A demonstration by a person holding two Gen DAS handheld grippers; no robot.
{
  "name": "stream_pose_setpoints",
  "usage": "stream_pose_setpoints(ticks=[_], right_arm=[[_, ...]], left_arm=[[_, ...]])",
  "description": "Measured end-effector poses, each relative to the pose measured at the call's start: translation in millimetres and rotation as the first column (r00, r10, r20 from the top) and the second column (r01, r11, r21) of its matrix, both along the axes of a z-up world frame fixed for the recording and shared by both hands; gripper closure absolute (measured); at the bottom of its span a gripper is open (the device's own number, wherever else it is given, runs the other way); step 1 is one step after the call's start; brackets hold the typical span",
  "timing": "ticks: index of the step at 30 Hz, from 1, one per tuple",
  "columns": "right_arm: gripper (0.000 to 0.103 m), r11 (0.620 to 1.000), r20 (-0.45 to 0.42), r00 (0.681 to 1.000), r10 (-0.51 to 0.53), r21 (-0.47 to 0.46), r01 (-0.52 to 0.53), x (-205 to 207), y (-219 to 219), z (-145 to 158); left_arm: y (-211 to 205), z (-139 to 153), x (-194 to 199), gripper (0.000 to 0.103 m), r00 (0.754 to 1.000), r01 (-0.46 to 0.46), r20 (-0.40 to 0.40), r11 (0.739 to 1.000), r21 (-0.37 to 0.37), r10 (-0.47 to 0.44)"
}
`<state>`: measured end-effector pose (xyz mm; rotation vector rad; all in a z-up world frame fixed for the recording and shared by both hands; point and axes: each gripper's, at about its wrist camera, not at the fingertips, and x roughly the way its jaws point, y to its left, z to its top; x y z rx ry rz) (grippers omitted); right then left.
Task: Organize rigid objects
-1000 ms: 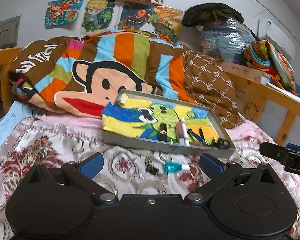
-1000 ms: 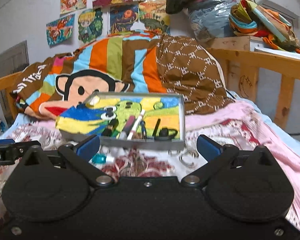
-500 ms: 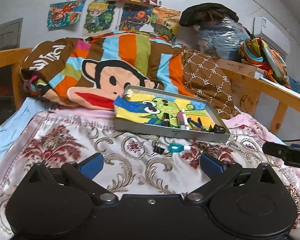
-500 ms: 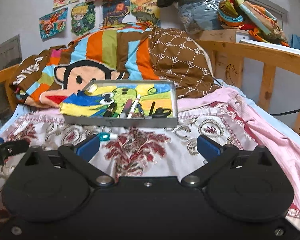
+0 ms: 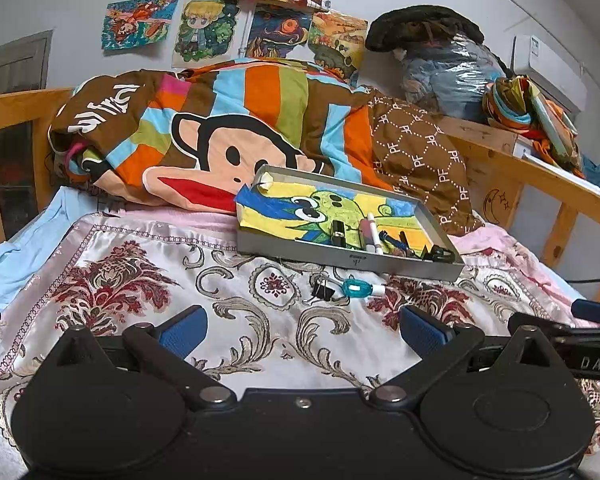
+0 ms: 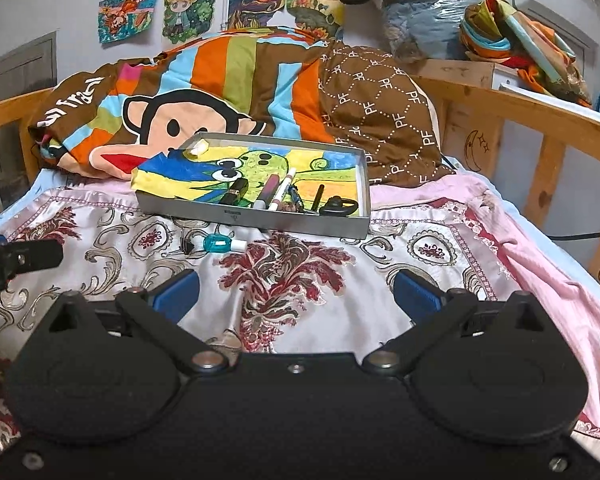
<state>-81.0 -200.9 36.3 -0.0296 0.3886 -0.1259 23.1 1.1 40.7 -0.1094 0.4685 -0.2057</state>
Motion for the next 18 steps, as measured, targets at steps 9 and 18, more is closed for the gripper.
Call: stream_pose_setpoints(ticks=[9, 18], right_arm=[[0.0, 0.999, -0.04, 0.999, 0.029, -0.031, -0.03, 17.3, 0.8, -2.0], [0.0, 0.999, -0.037, 0.999, 0.024, -0.024, -0.025, 22.0, -4.3, -1.8]], left_arm=[[-2.8, -7.1, -0.8, 0.001, 1.0, -0.001, -0.023, 1.0, 0.012, 0.002], [-2.0, -7.9, -2.1, 0.001, 1.0, -0.007, -0.028, 1.0, 0.01, 0.007]])
